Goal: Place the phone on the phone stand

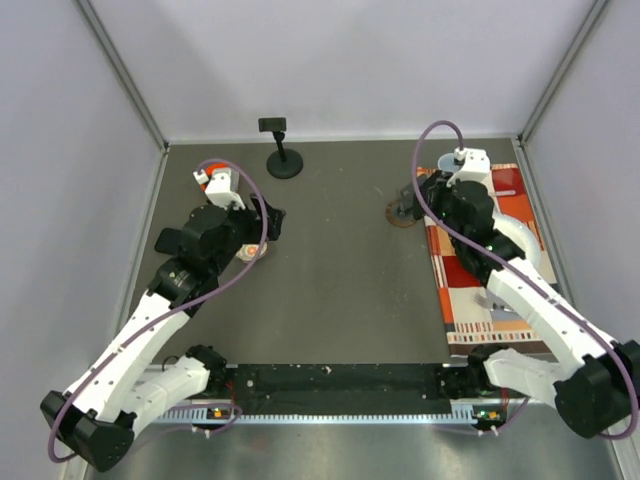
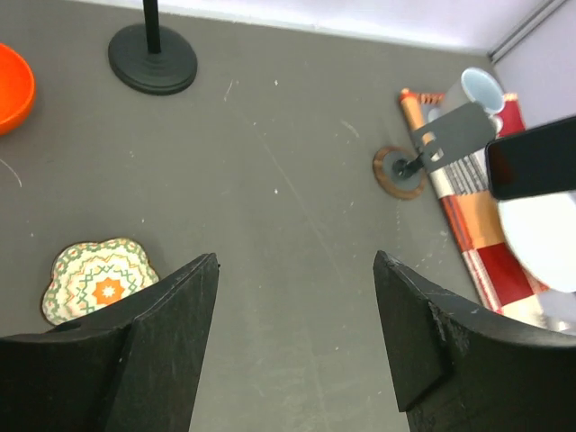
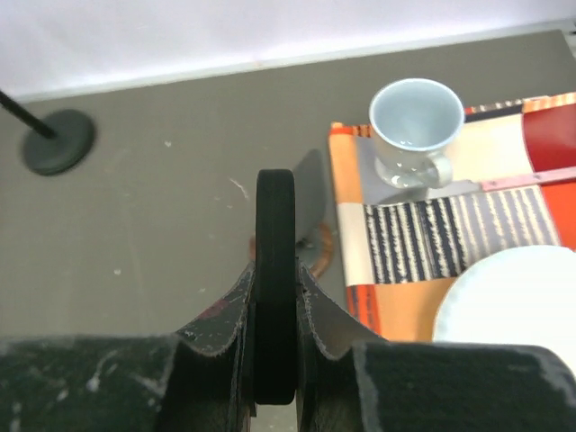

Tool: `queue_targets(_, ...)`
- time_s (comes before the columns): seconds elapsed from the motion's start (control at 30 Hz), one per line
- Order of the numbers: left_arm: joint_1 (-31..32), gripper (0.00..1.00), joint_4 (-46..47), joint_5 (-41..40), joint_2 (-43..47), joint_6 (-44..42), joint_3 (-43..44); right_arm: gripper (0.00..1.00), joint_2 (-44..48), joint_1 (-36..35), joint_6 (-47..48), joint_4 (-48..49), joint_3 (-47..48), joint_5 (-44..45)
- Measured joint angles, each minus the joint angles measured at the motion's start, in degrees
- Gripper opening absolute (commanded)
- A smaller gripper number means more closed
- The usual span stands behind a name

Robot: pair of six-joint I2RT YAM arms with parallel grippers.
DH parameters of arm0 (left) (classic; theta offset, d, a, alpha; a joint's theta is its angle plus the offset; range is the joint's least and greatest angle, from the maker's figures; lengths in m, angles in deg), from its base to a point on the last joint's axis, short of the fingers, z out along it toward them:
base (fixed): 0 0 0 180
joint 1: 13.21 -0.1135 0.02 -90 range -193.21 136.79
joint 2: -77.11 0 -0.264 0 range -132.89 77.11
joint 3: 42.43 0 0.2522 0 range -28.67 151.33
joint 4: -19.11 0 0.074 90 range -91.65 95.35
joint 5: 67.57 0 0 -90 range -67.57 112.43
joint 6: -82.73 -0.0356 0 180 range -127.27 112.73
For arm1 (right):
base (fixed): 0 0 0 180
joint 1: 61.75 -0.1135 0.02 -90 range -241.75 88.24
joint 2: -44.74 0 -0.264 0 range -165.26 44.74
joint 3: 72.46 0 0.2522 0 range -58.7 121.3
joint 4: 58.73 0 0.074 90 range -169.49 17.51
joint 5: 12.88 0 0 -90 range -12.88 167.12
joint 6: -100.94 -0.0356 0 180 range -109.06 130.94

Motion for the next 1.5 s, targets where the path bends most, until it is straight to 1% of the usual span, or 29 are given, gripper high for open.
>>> queue_targets(0.07, 0.00, 0.76, -0.09, 0.26, -0.59, -1.20, -0.83, 0.00, -3.13, 0.92, 1.16, 0.11, 1.36, 1.92)
queue_targets(0.17, 0.00, 0.78, 0.31, 2.27, -1.27, -2.54, -1.92, 0.00, -7.54, 3.34, 1.81, 1.36, 3.30, 1.81)
queue_targets(0.4, 0.00, 0.79, 2.12, 8.17, -2.75, -4.70, -2.64, 0.00, -9.38, 7.08, 1.92, 6.91, 2.73, -1.77)
queue_targets(0.67, 0.00, 0.79, 2.64, 12.15, -5.33, -7.96, -2.25, 0.00, -12.81, 7.23, 1.49, 11.47, 2.73, -4.04)
queue_targets(0.83, 0.00, 0.79, 1.70, 14.23, -5.60, -10.47, 0.37, 0.00, -15.78, 7.43, 2.27, 13.40, 2.73, -6.93)
queue_targets(0.97, 0.02, 0.79, 0.92, 15.23, -5.55, -12.96, 2.78, 0.00, -17.97, 7.43, 2.60, 13.88, 2.73, -8.44)
queue_targets(1.13, 0.02, 0.78, 0.70, 15.15, -5.33, -14.78, 2.84, 0.00, -20.17, 7.43, 3.04, 13.73, 2.78, -9.22)
queue_targets(1.5, 0.02, 0.78, 0.35, 16.17, -5.14, -15.19, 2.78, 0.00, -22.51, 7.45, 4.22, 12.76, 5.16, -10.64)
